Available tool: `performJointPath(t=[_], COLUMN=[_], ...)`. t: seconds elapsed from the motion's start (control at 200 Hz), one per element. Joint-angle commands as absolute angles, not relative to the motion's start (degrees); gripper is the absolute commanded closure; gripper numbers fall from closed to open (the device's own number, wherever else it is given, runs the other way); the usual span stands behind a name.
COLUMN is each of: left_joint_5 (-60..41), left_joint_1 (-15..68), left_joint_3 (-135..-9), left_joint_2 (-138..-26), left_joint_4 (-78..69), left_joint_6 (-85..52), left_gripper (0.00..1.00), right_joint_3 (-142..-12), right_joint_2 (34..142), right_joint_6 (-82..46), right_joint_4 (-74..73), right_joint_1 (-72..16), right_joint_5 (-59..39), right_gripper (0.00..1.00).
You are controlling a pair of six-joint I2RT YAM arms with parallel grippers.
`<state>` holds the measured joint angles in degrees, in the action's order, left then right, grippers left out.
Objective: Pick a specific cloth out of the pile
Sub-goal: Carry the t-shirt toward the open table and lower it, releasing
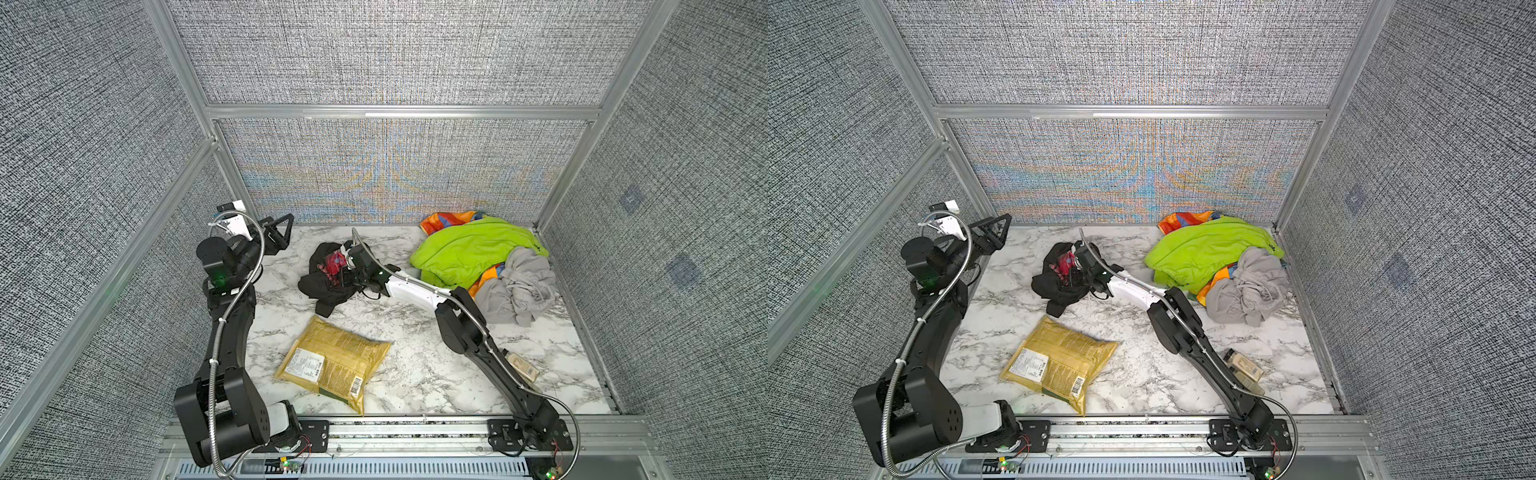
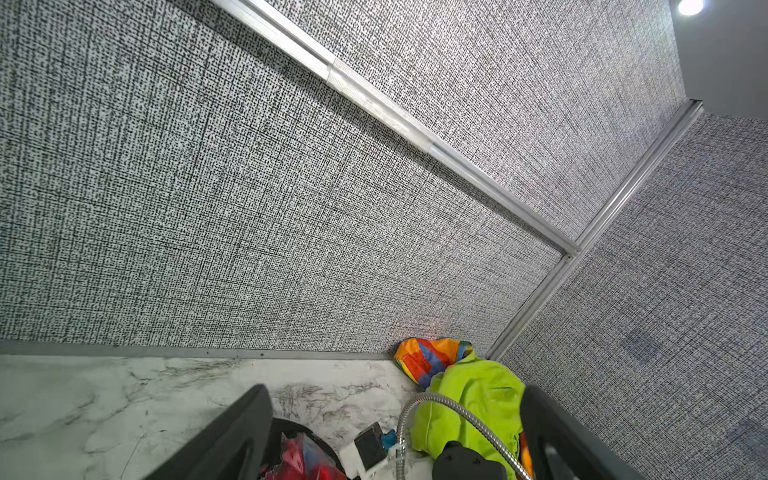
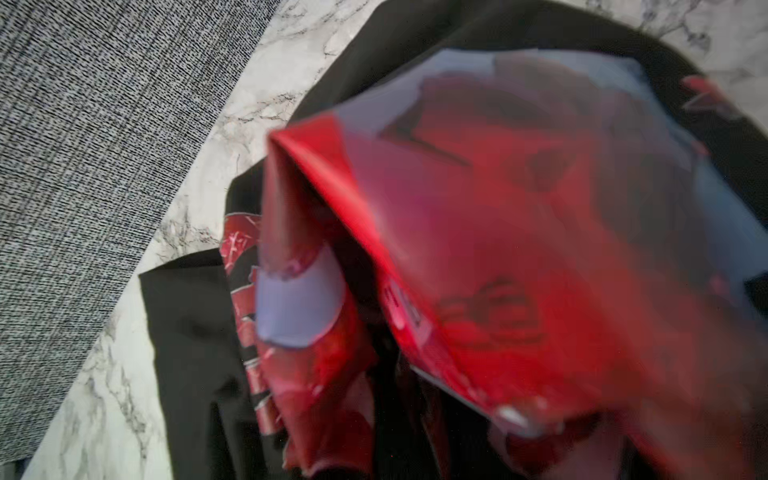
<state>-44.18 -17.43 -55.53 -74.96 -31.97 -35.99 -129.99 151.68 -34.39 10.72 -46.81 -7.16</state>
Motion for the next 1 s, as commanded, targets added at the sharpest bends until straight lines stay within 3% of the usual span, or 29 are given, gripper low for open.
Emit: performJointPath(t=[0.0, 0.27, 0.47, 0.63, 0.996], left_joint_5=[-44.3, -43.8, -43.9, -44.3, -44.7], left_joint_1=[-17.0, -14.5, -13.9, -13.7, -13.6], left_joint_3=[-56.1, -56.5, -56.5, -56.7, -56.0], left_joint_2=[-75.2, -75.8, -76.2, -76.8, -76.3], left_joint_4=[-33.2, -31.6, -31.6, -31.6, -32.2], left_joint_6=[-35.9, -34.4, -34.4, -34.0, -31.9], left_gripper=[0.04, 0.04, 0.04, 0.04, 0.04], right_joint_3=[-132.4, -136.6, -137.8, -131.2, -97.8], right_joint_2=[153.0, 152.6, 149.5, 141.7, 110.0], right_joint_6=[-32.0, -31.2, -30.4, -27.7, -16.0], right_joint_4=[18.8, 18.0, 17.5, 15.0, 6.8], right_joint_1=[-47.0, -46.1, -45.3, -45.5, -46.0], right_joint_5=[-1.9, -3.3, -5.2, -5.9, -1.3], right_gripper=[0.87, 0.41, 0.20, 0.18, 0.18])
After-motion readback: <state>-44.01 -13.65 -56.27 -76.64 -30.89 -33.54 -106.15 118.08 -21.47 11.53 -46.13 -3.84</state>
